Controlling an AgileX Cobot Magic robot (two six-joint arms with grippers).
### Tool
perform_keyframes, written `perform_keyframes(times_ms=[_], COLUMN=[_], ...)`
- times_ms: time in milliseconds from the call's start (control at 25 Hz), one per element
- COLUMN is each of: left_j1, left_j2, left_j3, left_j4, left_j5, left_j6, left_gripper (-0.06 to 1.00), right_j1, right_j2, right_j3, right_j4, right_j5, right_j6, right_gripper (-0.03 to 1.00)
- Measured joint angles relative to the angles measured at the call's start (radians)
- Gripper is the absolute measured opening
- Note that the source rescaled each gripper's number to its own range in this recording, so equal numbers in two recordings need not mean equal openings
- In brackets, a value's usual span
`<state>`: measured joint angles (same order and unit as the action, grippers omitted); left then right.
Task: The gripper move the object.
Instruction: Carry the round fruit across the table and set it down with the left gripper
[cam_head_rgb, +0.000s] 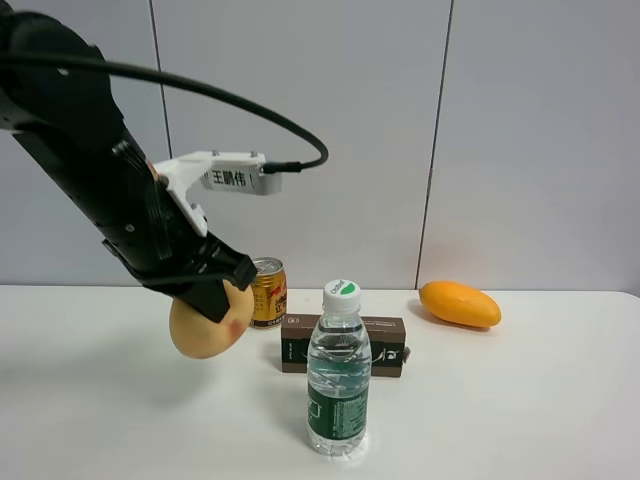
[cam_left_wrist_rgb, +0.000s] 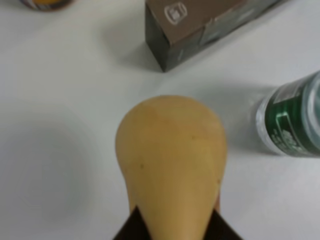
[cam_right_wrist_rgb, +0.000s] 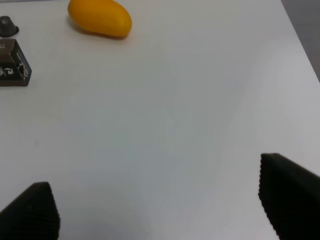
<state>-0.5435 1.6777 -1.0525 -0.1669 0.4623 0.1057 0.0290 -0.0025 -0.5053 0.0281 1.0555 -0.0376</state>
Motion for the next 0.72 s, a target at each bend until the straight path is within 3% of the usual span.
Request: perform_keyframes(times_ms=[280, 440, 720], left_j1=[0.0, -0.008, -0.094], left_j2=[-0.123, -0.129, -0.102], left_j3=[-0.088, -0.269, -0.436], left_j4=[0.037, 0.037, 0.037], left_j5=[0.115, 0.222, 0.245], left_j6=[0.0, 0.0, 0.0], left_gripper=[0.01, 0.0, 0.0], right_j1=[0.0, 0.0, 0.0], right_j2=[0.0, 0.0, 0.0], right_j3=[0.0, 0.0, 0.0], right_j4=[0.0, 0.0, 0.0], right_j5=[0.0, 0.0, 0.0], right_j6=[0.0, 0.0, 0.0], right_gripper=[1.0, 1.0, 1.0])
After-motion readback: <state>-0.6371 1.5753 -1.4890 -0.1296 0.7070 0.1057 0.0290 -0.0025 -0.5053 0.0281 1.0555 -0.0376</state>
